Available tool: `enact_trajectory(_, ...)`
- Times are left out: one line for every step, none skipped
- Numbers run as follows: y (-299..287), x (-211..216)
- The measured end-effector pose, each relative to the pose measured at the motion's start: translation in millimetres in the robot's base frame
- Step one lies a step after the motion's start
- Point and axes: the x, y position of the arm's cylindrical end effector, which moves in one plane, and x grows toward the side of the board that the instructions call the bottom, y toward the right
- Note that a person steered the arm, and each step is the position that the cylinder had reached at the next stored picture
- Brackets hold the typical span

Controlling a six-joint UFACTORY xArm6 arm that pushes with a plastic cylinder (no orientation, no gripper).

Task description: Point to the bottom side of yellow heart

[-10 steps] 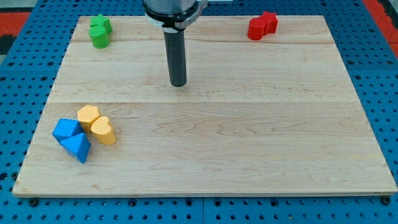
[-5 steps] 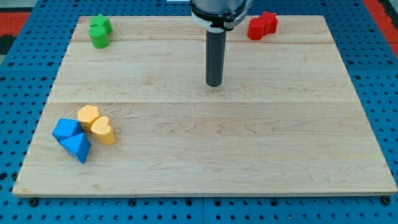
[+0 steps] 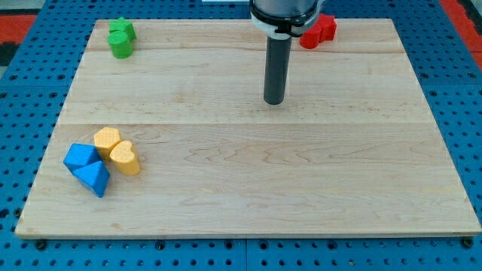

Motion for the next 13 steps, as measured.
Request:
enact_trajectory(4.6,0.0)
enact_trajectory(7.2,0.0)
enact_trajectory(11.2,0.0)
enact_trajectory(15.6,0.0)
enact_trajectory(17.7,0.0)
enact_trajectory(17.9,0.0)
enact_trajectory(20.1,0.0)
enact_trajectory(24.3,0.0)
enact_trajectory(28.3,0.0)
enact_trajectory(30.8,0.0)
enact_trajectory(31.5,0.0)
enact_trajectory(31.5,0.0)
enact_trajectory(32.3,0.0)
